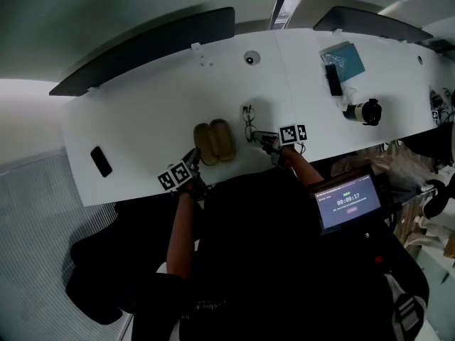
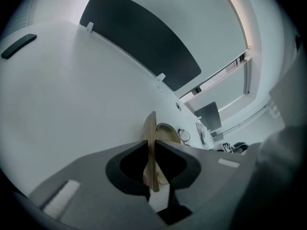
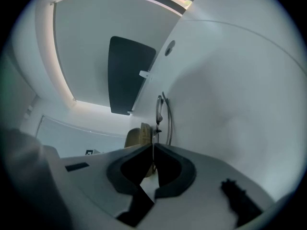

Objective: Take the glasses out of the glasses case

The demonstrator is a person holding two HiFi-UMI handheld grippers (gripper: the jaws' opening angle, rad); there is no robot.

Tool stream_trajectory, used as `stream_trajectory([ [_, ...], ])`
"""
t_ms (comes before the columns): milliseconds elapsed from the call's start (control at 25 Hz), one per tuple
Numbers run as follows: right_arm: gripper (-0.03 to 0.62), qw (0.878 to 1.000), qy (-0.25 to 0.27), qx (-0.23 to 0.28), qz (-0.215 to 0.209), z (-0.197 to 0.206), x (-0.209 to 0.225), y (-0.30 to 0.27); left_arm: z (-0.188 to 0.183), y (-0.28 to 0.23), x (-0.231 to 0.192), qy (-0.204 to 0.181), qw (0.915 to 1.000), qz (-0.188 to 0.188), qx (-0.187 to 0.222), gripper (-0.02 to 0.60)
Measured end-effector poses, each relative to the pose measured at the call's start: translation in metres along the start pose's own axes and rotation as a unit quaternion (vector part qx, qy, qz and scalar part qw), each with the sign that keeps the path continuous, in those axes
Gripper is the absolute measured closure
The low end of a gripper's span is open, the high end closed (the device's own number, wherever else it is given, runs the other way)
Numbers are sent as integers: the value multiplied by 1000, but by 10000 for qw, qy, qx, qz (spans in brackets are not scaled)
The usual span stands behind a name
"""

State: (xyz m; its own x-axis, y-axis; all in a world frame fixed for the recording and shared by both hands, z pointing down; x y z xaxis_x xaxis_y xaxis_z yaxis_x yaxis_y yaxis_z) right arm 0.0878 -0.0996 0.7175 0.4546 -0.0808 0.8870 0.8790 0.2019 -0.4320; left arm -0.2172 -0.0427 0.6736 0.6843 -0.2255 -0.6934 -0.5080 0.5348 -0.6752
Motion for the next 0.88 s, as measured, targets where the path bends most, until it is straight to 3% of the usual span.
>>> stream_trajectory([
  [200,571,9999,-48,-120,77,2,1,-8,2,10,-1,183,9995,30,266,522],
  [360,564,9987,258,-308,305,4,3,-11,1,12,3,151,9993,102,322,507],
  [520,465,9947,725,-366,636,2,3,-9,-4,16,6,143,9989,129,430,495],
  [720,421,9786,1682,4,1187,-9,-2,5,-9,23,6,43,9979,119,642,499],
  [880,416,9764,1602,347,1405,-15,6,19,-11,23,6,-152,9975,19,697,502],
])
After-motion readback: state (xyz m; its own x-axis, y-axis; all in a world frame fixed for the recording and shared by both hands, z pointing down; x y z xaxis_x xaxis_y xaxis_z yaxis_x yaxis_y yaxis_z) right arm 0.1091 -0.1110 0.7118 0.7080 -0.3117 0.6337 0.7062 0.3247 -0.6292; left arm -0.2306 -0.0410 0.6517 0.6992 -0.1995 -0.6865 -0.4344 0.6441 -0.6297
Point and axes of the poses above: the fingertips, and each gripper's own axes: y backward along the fingers, x to its right, z out of its underside, the point moved 6 cm from there along y, backward along the fingers, and after that the axes turned 5 degrees about y, right-handed, at the moved point
